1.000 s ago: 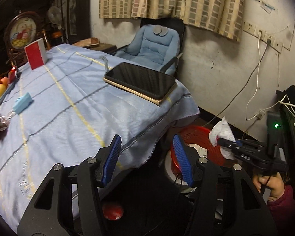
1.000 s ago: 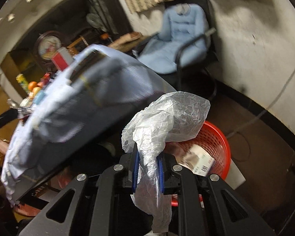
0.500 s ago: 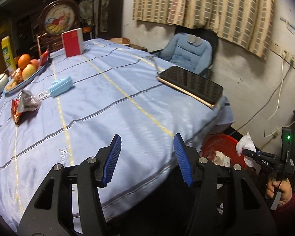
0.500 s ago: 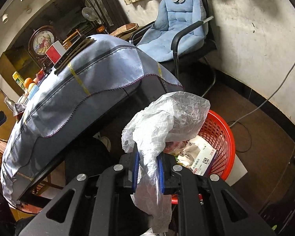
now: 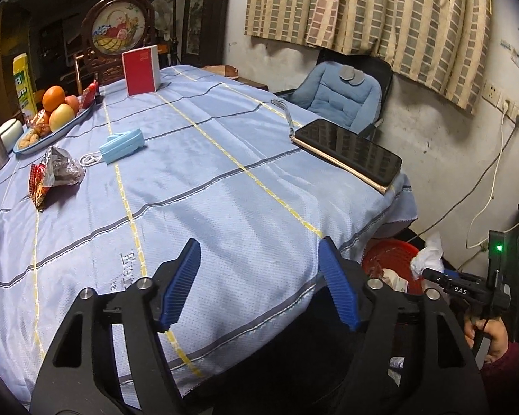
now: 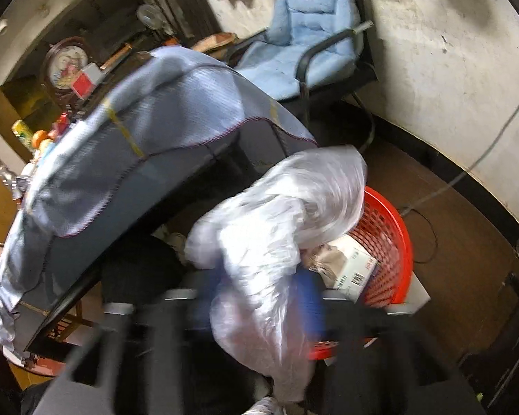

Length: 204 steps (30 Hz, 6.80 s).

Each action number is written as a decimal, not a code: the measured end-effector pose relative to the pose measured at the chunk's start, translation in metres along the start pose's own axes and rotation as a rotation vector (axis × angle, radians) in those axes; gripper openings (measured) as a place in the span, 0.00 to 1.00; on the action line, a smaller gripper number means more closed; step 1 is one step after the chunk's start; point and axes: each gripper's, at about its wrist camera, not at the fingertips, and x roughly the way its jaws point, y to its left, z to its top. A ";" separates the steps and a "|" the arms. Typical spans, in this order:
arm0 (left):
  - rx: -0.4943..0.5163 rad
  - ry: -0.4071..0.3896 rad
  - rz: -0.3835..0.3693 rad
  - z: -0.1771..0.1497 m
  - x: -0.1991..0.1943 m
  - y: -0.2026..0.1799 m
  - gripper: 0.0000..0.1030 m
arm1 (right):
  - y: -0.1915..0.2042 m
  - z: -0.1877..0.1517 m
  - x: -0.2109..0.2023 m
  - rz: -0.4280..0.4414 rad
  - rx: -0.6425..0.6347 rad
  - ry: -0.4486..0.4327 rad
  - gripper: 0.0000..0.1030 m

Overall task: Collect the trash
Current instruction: 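Carry the bag and cup over the red wastebasket and open both tools, then move both open tools back over the table toward the snack bag and mask, then grasp the blue face mask with the right tool, then grasp the red snack bag with the left tool while the right tool holds the mask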

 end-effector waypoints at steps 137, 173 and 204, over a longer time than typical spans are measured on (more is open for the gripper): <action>-0.550 0.088 0.295 0.074 0.062 0.347 0.94 | 0.500 0.173 0.172 0.373 -0.586 0.138 0.51; -0.246 0.270 0.169 0.069 0.103 0.296 0.94 | 0.492 0.179 0.169 0.395 -0.554 0.151 0.54; -0.024 0.100 0.176 0.088 0.094 0.276 0.94 | 0.488 0.183 0.173 0.412 -0.521 0.172 0.47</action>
